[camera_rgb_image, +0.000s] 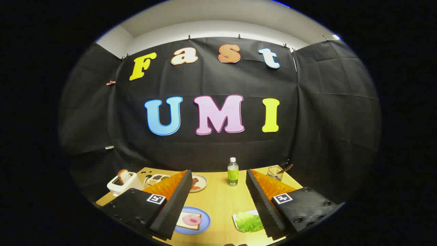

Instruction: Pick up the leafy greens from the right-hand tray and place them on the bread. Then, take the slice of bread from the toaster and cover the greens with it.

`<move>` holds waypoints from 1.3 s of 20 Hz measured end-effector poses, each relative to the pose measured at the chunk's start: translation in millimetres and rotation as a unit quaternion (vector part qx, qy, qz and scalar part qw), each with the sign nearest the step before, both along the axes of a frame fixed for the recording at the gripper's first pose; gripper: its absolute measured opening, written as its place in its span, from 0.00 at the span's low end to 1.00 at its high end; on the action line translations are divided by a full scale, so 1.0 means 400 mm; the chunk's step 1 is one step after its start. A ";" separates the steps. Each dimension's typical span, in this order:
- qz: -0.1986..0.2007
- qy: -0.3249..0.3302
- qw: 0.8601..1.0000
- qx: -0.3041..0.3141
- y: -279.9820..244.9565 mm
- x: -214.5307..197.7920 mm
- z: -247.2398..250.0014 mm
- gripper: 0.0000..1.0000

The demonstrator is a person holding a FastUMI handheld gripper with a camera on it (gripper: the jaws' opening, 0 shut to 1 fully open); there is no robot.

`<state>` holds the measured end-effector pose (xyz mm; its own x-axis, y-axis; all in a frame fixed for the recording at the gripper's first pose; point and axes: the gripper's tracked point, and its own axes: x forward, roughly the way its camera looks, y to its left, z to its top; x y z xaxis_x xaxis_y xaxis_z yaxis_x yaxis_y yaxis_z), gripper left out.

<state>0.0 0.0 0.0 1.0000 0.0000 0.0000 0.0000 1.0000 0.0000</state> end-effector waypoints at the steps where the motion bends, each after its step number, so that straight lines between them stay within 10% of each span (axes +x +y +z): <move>1: -0.003 0.000 1.000 -0.002 -0.008 -0.002 0.000 0.98; 26: -0.006 0.058 0.998 -0.012 -0.124 -0.006 -0.129 0.98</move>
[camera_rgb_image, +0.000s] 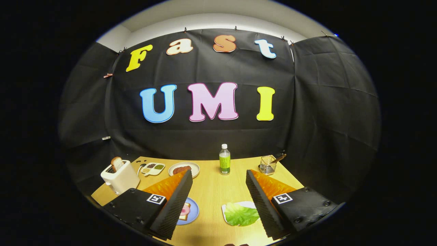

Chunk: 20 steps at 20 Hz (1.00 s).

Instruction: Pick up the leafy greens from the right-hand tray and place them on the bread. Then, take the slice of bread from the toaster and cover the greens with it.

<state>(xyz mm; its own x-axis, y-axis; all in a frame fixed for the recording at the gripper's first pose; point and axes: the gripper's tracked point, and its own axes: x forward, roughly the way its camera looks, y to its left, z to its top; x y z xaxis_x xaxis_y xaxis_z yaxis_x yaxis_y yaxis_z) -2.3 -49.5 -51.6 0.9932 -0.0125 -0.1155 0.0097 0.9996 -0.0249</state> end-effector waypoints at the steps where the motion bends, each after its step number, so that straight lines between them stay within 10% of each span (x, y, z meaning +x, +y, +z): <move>1: 0.003 0.007 1.000 -0.004 -0.013 0.009 -0.015 0.98; 20: 0.091 0.203 0.975 -0.016 -0.186 0.175 -0.555 0.98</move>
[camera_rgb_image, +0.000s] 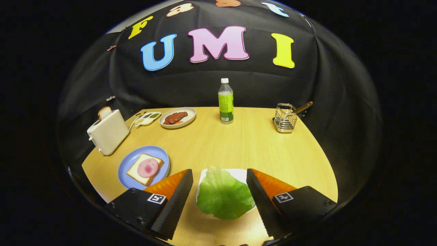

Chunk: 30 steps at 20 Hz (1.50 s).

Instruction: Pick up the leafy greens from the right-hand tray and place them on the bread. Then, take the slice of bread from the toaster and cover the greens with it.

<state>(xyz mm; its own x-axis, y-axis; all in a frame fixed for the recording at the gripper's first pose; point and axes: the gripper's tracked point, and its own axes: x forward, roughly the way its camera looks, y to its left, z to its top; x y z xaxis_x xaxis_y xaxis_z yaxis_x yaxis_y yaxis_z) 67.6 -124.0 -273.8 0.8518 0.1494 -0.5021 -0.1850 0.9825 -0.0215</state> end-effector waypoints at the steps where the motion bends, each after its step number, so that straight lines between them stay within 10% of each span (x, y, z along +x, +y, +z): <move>1: 0.005 0.010 1.000 -0.009 -0.001 0.001 -0.029 0.98; 14: 0.044 0.092 0.992 -0.074 -0.005 0.040 -0.224 0.98; 17: 0.055 0.099 0.992 -0.059 0.016 0.034 -0.226 0.69; 21: 0.067 0.110 0.990 -0.057 0.020 0.031 -0.228 0.61; 23: 0.064 0.115 0.990 -0.052 0.015 0.037 -0.227 0.30; 30: 0.053 0.162 0.985 -0.010 0.010 0.032 -0.226 0.08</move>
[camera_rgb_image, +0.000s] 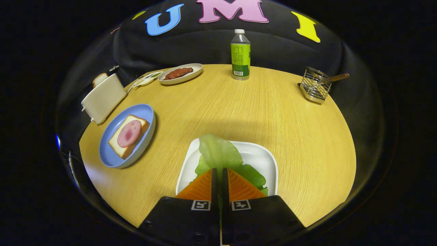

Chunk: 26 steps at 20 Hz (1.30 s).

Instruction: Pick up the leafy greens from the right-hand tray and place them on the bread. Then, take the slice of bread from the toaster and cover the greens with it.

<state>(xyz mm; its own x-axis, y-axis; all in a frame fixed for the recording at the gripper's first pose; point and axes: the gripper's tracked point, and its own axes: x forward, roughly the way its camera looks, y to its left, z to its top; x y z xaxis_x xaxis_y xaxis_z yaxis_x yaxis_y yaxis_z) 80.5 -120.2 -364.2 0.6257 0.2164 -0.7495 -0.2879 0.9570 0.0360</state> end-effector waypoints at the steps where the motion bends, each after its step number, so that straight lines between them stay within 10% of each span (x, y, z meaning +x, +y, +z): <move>1: -0.001 0.010 1.000 0.007 0.002 -0.006 0.004 0.06; 15: -0.004 -0.054 0.998 0.042 0.053 -0.044 0.291 0.05; 26: 0.057 -0.052 0.995 0.064 0.365 -0.013 0.409 0.05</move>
